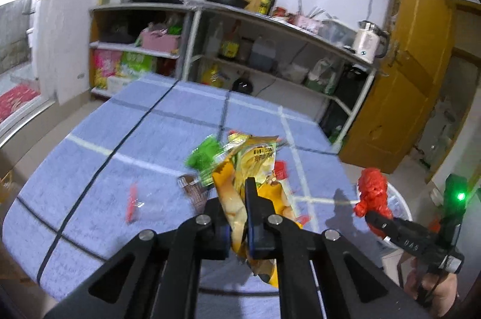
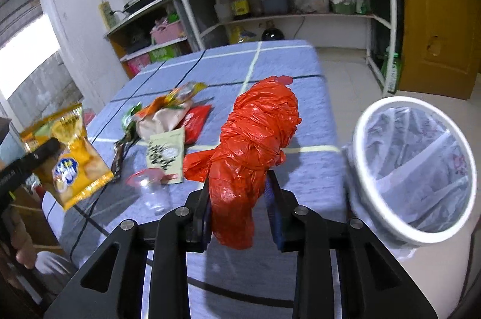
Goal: Collect trash
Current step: 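Grasp the yellow snack bag with the left tool while the right tool grasps the red plastic bag, then carry both held items over the trash bin and open both tools to drop them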
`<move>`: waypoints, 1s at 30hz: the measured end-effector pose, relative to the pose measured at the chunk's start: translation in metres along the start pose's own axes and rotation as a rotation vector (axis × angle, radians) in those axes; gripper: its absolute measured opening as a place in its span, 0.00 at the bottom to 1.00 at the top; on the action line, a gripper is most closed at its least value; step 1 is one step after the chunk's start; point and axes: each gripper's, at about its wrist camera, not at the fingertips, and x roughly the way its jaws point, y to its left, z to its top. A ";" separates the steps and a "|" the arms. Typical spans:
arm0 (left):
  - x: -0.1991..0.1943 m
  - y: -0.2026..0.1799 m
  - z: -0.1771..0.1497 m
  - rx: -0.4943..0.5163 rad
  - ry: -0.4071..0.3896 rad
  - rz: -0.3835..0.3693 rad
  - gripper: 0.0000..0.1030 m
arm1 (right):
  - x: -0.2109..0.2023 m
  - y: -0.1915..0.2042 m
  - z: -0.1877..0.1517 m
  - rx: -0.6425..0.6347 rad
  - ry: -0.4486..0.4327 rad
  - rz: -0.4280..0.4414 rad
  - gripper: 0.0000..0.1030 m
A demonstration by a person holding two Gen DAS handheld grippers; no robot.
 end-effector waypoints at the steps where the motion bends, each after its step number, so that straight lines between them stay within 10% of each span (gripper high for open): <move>1: 0.003 -0.009 0.004 0.011 -0.001 -0.018 0.08 | -0.004 -0.009 0.001 0.008 -0.006 -0.012 0.30; 15: 0.110 -0.189 0.007 0.216 0.124 -0.323 0.08 | -0.026 -0.142 -0.002 0.153 0.017 -0.204 0.31; 26: 0.180 -0.272 -0.021 0.324 0.261 -0.382 0.09 | -0.003 -0.197 -0.012 0.222 0.088 -0.243 0.44; 30: 0.184 -0.280 -0.026 0.344 0.270 -0.384 0.24 | -0.005 -0.198 -0.011 0.215 0.079 -0.235 0.50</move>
